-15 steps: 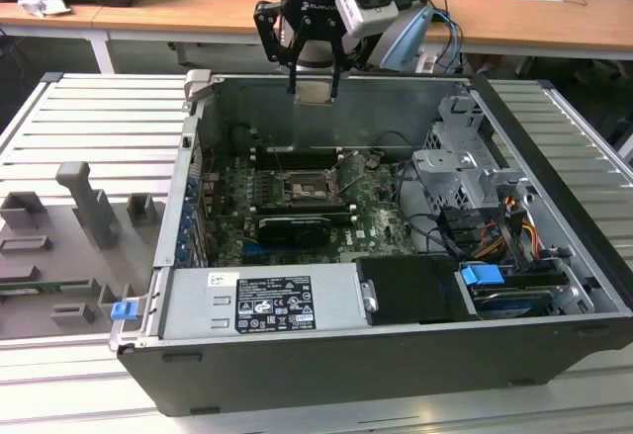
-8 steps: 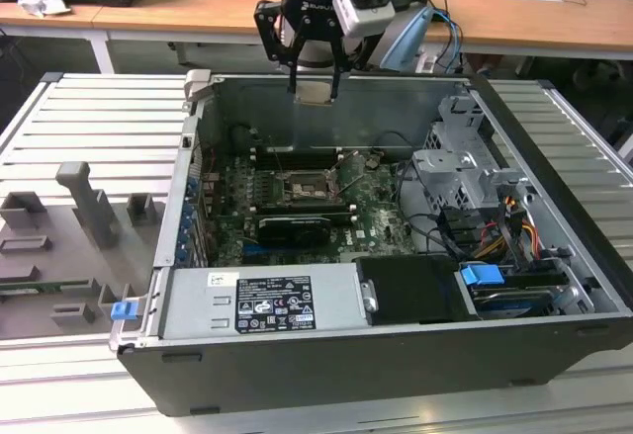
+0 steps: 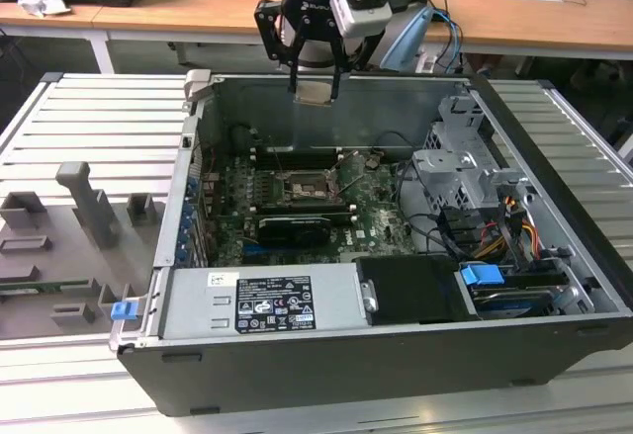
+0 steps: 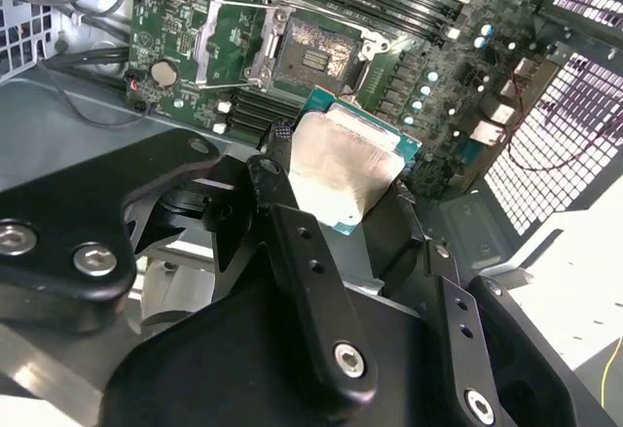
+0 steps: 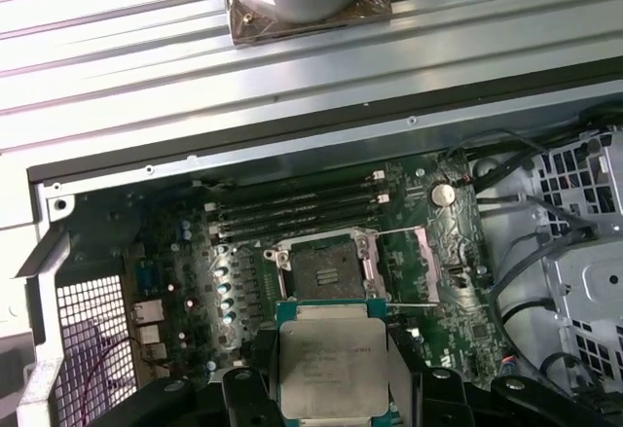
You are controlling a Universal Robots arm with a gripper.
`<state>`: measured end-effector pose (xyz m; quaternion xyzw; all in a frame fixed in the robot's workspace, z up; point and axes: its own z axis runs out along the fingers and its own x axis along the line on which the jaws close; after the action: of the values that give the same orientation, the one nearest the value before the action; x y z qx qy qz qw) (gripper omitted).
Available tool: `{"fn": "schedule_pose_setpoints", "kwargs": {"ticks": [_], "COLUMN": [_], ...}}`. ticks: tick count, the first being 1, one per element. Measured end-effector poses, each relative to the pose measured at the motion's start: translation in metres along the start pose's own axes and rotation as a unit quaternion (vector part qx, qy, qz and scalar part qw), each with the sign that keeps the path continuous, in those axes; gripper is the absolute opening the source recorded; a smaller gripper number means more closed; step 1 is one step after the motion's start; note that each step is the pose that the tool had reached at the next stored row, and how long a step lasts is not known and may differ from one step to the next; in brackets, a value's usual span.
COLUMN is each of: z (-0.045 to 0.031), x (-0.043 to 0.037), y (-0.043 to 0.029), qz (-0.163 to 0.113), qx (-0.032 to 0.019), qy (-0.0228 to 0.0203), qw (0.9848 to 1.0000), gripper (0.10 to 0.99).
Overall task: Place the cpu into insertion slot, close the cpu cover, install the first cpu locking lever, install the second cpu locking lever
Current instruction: 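Place the cpu into insertion slot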
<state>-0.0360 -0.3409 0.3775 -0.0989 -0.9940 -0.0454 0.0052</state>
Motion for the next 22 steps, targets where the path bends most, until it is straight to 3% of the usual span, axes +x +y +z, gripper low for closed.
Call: {"fn": "schedule_pose_setpoints", "kwargs": {"ticks": [12, 22], "z": [0.0008, 0.0016], "x": [0.0, 0.0], "y": [-0.0001, -0.0001], "qz": [0.029, 0.062], "qx": [-0.0006, -0.0012], "qy": [-0.0027, -0.0056], "qw": [0.9996, 0.9981], "gripper": [0.537, 0.537]}}
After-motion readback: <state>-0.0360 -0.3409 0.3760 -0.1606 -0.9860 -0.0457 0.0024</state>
